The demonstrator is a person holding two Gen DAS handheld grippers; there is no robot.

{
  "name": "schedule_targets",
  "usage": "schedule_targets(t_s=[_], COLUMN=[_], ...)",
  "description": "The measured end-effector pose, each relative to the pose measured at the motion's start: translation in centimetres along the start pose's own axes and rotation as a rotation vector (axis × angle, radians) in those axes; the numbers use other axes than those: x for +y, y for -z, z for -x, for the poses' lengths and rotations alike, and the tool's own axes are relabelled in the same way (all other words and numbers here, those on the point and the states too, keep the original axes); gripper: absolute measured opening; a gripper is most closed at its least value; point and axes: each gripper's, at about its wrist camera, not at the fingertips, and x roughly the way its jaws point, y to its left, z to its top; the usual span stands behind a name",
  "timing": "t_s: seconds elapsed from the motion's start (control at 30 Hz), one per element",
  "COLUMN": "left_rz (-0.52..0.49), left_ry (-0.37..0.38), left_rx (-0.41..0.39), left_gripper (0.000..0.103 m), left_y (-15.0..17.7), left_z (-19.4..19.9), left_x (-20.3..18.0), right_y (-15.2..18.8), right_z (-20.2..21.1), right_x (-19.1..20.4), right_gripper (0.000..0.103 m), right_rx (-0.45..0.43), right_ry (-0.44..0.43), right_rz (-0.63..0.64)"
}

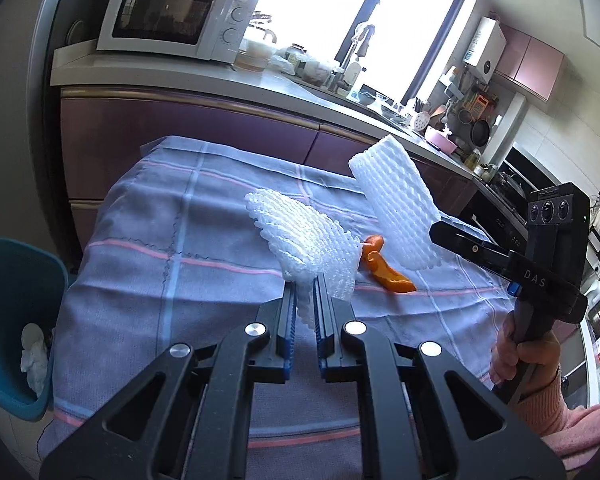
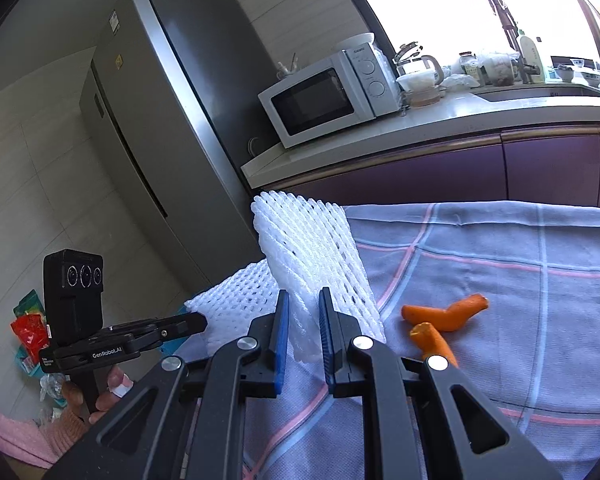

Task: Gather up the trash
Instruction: 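Carry both white foam nets over the teal bin with both grippers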

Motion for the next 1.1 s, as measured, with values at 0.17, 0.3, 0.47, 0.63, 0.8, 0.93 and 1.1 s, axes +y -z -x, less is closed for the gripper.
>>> schedule_targets(t_s=[0.17, 0.3, 0.47, 0.63, 0.8, 0.93, 1.1], left_rz=[0.02, 0.029, 0.058, 0.1, 0.137, 0.158, 0.185], left_ry=[-0.039, -0.073, -0.11, -0.142, -0.176, -0.204, -0.247], left_rx=[-0.011, -0.031, -0.058, -0.073, -0.087, -0.1, -0.125], left_gripper=[0.009, 0.009, 0.009, 0.009, 0.009, 0.009, 0.009], left_y=[0.9, 1.5, 2.3, 3.1, 3.9, 4.3, 4.5], left_z=[1.5, 3.1, 5.2, 6.9, 8.3, 9.4, 10.8], left_x=[1.6, 2.5, 4.0, 5.8, 7.4, 8.6, 10.0], right_y=[0.2, 0.3, 0.3, 0.6, 0.8, 0.7, 0.7], right_z=[-1.4, -2.7, -4.3, -5.5, -6.8, -8.1, -9.5], right_x=[1.3, 2.5, 4.3, 5.9, 7.2, 8.4, 9.7], right_gripper=[0.013, 0.013, 0.013, 0.013, 0.013, 0.013, 0.013], right_rx=[0.034, 0.058, 0.085, 0.112, 0.141, 0.159, 0.182], right_ry=[-0.028, -0.054, -0.086, -0.116, -0.142, -0.163, -0.187], right_rz=[0.015, 0.029, 0.054, 0.074, 0.092, 0.111, 0.132])
